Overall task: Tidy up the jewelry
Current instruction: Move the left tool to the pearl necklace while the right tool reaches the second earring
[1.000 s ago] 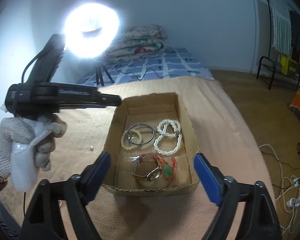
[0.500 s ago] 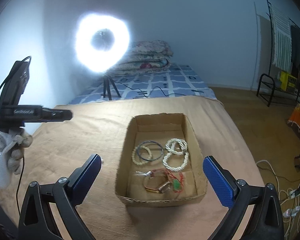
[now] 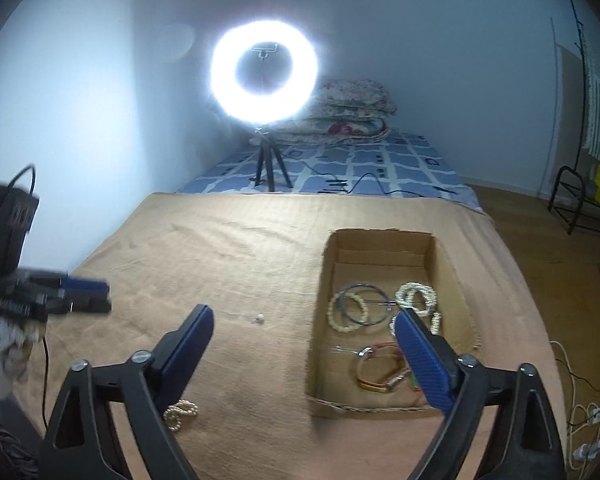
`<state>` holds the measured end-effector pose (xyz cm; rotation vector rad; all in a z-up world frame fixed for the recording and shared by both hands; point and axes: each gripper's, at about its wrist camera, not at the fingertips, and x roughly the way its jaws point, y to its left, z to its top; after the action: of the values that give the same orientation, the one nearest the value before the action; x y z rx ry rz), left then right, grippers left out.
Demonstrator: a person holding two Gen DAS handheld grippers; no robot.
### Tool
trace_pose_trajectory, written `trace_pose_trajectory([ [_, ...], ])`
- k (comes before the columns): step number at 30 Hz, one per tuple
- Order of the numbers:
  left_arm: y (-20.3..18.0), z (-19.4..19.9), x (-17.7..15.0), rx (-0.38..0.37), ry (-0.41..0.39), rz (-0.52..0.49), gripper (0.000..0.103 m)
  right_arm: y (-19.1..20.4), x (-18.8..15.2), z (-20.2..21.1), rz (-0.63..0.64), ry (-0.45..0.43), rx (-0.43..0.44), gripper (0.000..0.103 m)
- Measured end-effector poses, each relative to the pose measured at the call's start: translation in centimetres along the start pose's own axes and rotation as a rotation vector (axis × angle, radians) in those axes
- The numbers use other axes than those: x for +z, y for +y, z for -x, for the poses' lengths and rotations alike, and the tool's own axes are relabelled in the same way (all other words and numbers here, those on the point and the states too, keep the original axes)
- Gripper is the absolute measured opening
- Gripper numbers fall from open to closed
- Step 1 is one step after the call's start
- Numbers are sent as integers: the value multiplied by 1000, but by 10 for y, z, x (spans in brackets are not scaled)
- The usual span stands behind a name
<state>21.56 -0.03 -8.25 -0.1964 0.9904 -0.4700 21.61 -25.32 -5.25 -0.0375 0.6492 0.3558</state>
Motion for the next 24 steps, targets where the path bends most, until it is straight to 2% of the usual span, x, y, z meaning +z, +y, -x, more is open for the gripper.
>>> trace_pose_trajectory([
  [5, 5, -17, -29, -39, 78, 1, 64, 18, 1, -18, 13, 29, 41, 83],
  [10, -8, -33, -50, -57, 143, -59, 64, 34, 3, -37, 3, 61, 93, 75],
  [16, -16, -54, -60, -41, 186, -106, 64, 56, -2, -69, 5, 115, 129, 66],
  [24, -28, -74, -69, 20, 210, -223, 64, 70, -22, -115, 82, 211, 97, 62],
])
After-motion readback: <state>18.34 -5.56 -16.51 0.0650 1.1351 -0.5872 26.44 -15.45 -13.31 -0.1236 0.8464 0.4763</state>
